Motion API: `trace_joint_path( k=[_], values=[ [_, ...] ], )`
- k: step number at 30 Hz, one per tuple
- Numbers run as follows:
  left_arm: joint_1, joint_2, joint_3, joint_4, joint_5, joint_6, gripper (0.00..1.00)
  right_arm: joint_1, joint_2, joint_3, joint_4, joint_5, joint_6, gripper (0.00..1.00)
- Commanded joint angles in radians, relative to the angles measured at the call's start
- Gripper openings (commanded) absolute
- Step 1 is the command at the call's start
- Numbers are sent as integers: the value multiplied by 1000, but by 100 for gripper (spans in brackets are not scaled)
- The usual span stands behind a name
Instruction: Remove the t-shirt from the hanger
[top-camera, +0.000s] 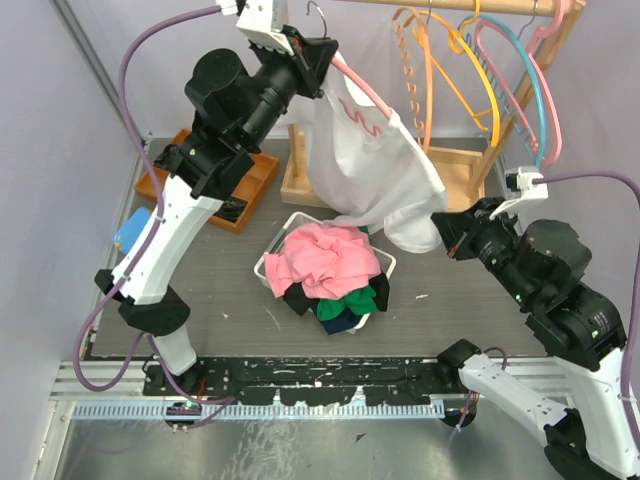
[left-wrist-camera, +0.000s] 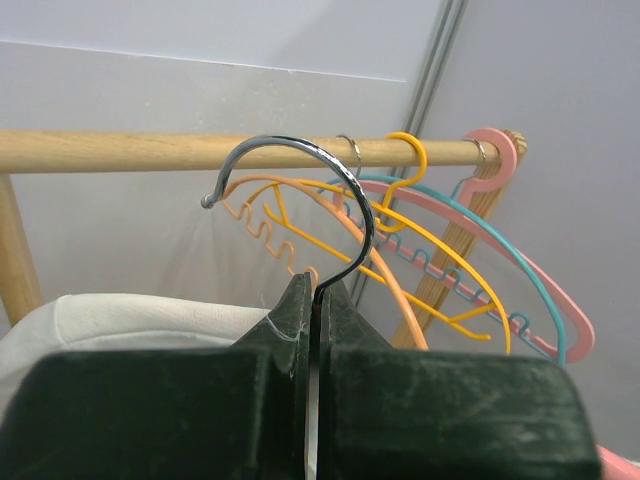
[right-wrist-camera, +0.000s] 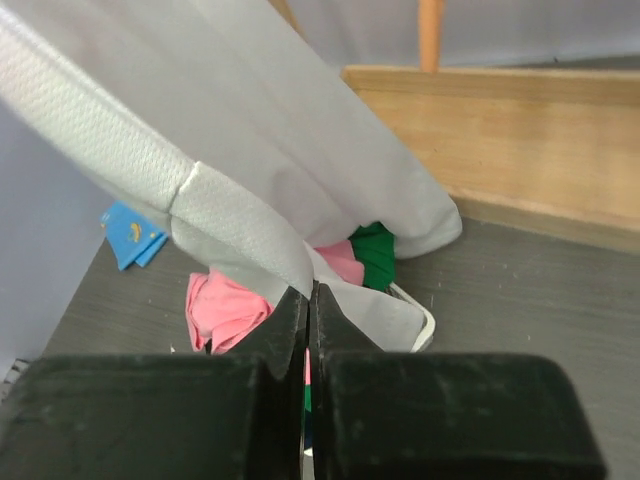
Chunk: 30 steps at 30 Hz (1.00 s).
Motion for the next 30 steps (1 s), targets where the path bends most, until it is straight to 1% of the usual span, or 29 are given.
trace_joint_path(
  k=[1,4,8,15,23,30],
  values=[
    [28,-36,61,57,-68,-68,0,-1,-14,-59,-98,140,170,1],
    [44,-46,64,57,-98,-95,0,-1,-26,-98,-127,150,259,1],
    [55,-56,63,67,-103,-104,0,-1,-44,-149,-136,141,309,1],
    [80,-59,93,54,-97,-125,0,-2,-89,-215,-131,168,324,1],
    [106,-60,118,34,-106,-131,0,-1,-119,-306,-68,132,318,1],
    [117,-58,123,35,-105,-138,0,-1,-138,-337,-25,134,301,1]
  ],
)
